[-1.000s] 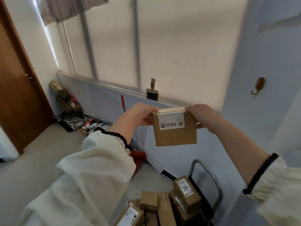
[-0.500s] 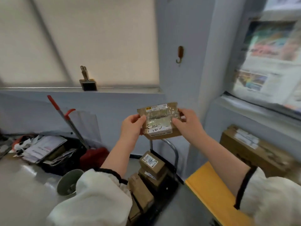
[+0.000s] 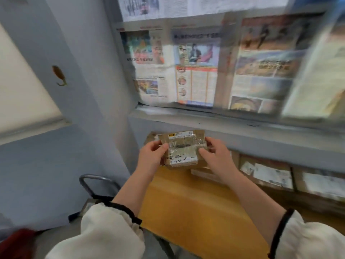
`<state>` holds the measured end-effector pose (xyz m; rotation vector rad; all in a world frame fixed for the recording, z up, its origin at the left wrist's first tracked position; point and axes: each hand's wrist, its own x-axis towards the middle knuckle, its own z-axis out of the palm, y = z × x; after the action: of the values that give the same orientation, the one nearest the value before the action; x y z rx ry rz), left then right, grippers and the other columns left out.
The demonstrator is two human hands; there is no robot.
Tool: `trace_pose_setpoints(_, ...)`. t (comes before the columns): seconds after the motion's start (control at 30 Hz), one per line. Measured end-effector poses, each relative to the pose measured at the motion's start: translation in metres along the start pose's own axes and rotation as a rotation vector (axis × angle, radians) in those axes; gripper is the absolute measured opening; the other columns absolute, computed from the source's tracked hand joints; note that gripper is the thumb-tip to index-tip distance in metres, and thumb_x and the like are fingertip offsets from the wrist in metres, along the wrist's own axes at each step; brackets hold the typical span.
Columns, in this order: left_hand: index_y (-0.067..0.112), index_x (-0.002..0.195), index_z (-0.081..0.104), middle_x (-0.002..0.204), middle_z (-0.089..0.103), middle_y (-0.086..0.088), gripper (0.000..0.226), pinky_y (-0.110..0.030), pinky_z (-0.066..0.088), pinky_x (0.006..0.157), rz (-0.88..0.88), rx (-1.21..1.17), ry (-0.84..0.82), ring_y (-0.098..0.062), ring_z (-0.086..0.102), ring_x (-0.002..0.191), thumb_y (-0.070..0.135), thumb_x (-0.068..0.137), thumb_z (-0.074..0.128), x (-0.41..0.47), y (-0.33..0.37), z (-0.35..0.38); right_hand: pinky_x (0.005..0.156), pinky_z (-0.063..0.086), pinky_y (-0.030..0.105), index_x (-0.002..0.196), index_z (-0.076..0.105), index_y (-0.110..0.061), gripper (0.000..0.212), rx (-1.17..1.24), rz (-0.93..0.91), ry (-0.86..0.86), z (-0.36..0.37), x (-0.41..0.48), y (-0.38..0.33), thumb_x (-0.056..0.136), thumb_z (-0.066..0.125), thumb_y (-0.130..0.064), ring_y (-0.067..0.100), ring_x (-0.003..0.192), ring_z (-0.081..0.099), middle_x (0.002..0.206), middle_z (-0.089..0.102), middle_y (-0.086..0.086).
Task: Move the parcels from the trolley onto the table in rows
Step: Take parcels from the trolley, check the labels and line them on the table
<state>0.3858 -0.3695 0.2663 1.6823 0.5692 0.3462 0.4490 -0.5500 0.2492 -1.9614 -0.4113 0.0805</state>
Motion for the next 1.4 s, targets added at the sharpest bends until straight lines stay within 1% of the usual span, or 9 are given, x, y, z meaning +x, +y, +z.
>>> trace_pose_setpoints(0.2,0.017,0.106,0.058,0.089,0.063,0.003,0.018,-0.014,0.046,0.044,-0.055,0.015,-0.22,-0.013,0.062,0.072,0.023,0.089,0.062,-0.041,0.016,0.189,0.09,0.051,0.043,0.127,0.05,-0.018,0.038,0.001,0.159,0.117,-0.171,-0.037,0.086,0.09,0.056,-0.025,0.021,0.103,0.057,0.116,0.056,0.005)
trace_pose_setpoints(0.4,0.023,0.099,0.061,0.088,0.07,0.001,0.011,-0.03,0.058,0.063,-0.077,0.08,-0.512,-0.013,0.069,0.063,0.022,0.089,0.063,-0.089,0.033,0.349,0.084,0.05,0.032,0.102,0.053,-0.033,0.015,0.034,0.247,0.317,-0.32,-0.084,0.154,0.091,0.054,-0.023,0.007,0.092,0.054,0.097,0.055,-0.014)
trace_pose_setpoints(0.57,0.018,0.108,0.058,0.092,0.069,-0.002,0.018,-0.026,0.053,0.061,-0.164,0.127,-0.673,-0.012,0.066,0.06,0.02,0.09,0.06,-0.123,0.043,0.461,0.082,0.049,0.029,0.127,0.051,-0.016,0.033,0.063,0.409,0.438,-0.415,-0.113,0.205,0.094,0.05,-0.022,0.009,0.096,0.055,0.103,0.057,-0.007)
trace_pose_setpoints(0.67,0.015,0.108,0.058,0.089,0.066,-0.001,0.017,-0.023,0.052,0.057,-0.165,0.206,-0.767,-0.011,0.064,0.06,0.019,0.091,0.058,-0.133,0.055,0.518,0.065,0.044,0.017,0.12,0.052,-0.022,0.026,0.077,0.464,0.463,-0.466,-0.117,0.231,0.094,0.049,-0.022,0.002,0.088,0.055,0.095,0.056,-0.015)
trace_pose_setpoints(0.77,0.011,0.103,0.06,0.081,0.064,-0.004,0.013,-0.021,0.052,0.051,-0.15,0.252,-0.843,-0.009,0.062,0.051,0.015,0.091,0.058,-0.142,0.066,0.572,0.064,0.038,0.015,0.108,0.053,-0.03,0.014,0.029,0.498,0.523,-0.516,-0.118,0.255,0.095,0.048,-0.028,-0.002,0.084,0.052,0.092,0.055,-0.019)
trace_pose_setpoints(0.87,0.006,0.111,0.059,0.086,0.066,-0.007,0.022,-0.023,0.05,0.054,-0.18,0.3,-0.899,-0.009,0.062,0.054,0.012,0.09,0.058,-0.153,0.068,0.616,0.076,0.038,0.026,0.11,0.056,-0.026,0.02,-0.004,0.557,0.545,-0.553,-0.12,0.28,0.097,0.044,-0.035,0.008,0.088,0.052,0.096,0.057,-0.009)
trace_pose_setpoints(1.07,0.008,0.126,0.052,0.105,0.067,-0.009,0.042,-0.02,0.047,0.05,-0.219,0.335,-0.938,-0.012,0.065,0.069,0.02,0.088,0.064,-0.173,0.05,0.697,0.058,0.038,0.017,0.106,0.058,-0.02,0.015,0.025,0.601,0.594,-0.604,-0.126,0.333,0.093,0.051,-0.025,0.0,0.077,0.054,0.099,0.063,-0.004)
trace_pose_setpoints(1.2,0.014,0.108,0.063,0.093,0.067,-0.001,0.032,-0.022,0.044,0.06,-0.131,0.309,-0.902,-0.013,0.063,0.081,0.033,0.084,0.068,-0.175,0.03,0.726,0.051,0.037,0.009,0.127,0.053,-0.008,0.037,-0.024,0.613,0.663,-0.613,-0.129,0.363,0.092,0.054,-0.02,-0.006,0.072,0.047,0.104,0.058,0.001)
trace_pose_setpoints(1.4,0.015,0.099,0.064,0.093,0.067,-0.003,0.025,-0.031,0.053,0.074,-0.094,0.324,-0.896,-0.019,0.063,0.087,0.033,0.082,0.07,-0.17,0.019,0.747,0.055,0.038,0.013,0.122,0.056,-0.013,0.032,-0.064,0.569,0.697,-0.624,-0.123,0.373,0.092,0.054,-0.022,-0.004,0.073,0.052,0.092,0.061,-0.009)
